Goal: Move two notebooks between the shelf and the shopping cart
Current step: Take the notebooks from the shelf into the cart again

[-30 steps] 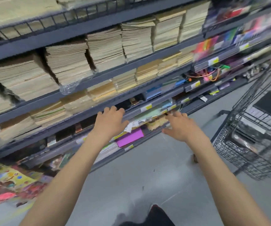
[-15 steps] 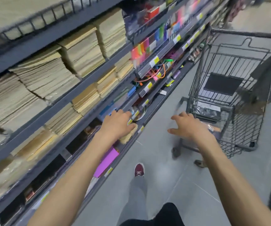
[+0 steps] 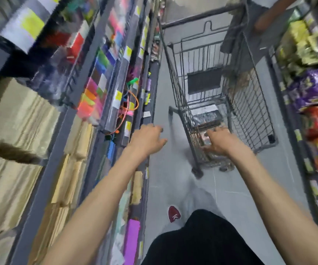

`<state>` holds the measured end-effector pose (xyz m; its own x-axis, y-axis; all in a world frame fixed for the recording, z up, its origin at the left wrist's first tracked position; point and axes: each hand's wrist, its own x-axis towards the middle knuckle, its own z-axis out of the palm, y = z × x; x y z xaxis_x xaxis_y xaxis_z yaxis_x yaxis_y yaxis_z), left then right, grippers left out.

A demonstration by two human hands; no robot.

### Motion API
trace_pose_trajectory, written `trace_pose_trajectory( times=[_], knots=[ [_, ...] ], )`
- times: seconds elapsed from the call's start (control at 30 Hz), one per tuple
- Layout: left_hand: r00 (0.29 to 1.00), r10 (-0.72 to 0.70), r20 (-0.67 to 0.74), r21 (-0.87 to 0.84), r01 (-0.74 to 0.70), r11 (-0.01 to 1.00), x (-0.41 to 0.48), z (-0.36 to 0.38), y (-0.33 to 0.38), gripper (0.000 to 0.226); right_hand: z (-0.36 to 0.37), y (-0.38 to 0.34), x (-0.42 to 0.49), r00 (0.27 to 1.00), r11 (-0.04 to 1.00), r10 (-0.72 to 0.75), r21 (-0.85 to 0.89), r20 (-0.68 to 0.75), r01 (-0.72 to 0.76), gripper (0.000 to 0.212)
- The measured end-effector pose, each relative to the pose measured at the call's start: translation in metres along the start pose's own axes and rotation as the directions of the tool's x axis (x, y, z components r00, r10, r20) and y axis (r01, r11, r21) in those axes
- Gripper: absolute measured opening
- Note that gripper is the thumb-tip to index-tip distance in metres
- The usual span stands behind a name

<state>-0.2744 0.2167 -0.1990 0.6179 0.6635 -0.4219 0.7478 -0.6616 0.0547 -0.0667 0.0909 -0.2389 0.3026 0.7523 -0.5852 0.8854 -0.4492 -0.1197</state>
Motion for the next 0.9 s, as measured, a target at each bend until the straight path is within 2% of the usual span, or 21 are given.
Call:
trace_pose_trajectory(
  times=[0.33, 0.57, 0.7, 0.8, 0.9],
  knots=[
    [0.953, 0.286, 0.101, 0.166, -0.299, 0.940, 0.197, -0.025, 0.041, 0.044, 0.005, 0.071, 0.097, 0.965, 0.924, 0.256, 0.280, 0.056, -0.261, 0.061],
    [0.867, 0.441, 0.233, 0.133, -0.478, 0.868, 0.312, -0.013, 0.081, 0.036, 0.024, 0.106, 0.140, 0.901, 0.822, 0.389, 0.370, 0.192, -0.434, 0.065],
    [0.829, 0.426, 0.364, 0.209, -0.518, 0.830, 0.362, 0.007, 0.100, 0.033, 0.047, 0.119, 0.161, 0.853, 0.737, 0.449, 0.428, 0.268, -0.523, 0.054],
    [0.809, 0.387, 0.442, 0.265, -0.530, 0.805, 0.404, 0.029, 0.108, 0.032, 0.073, 0.124, 0.187, 0.801, 0.617, 0.488, 0.511, 0.347, -0.598, 0.040],
    [0.789, 0.334, 0.515, 0.297, -0.530, 0.794, 0.451, 0.054, 0.109, 0.041, 0.101, 0.125, 0.220, 0.758, 0.503, 0.528, 0.578, 0.382, -0.642, 0.050]
  ],
)
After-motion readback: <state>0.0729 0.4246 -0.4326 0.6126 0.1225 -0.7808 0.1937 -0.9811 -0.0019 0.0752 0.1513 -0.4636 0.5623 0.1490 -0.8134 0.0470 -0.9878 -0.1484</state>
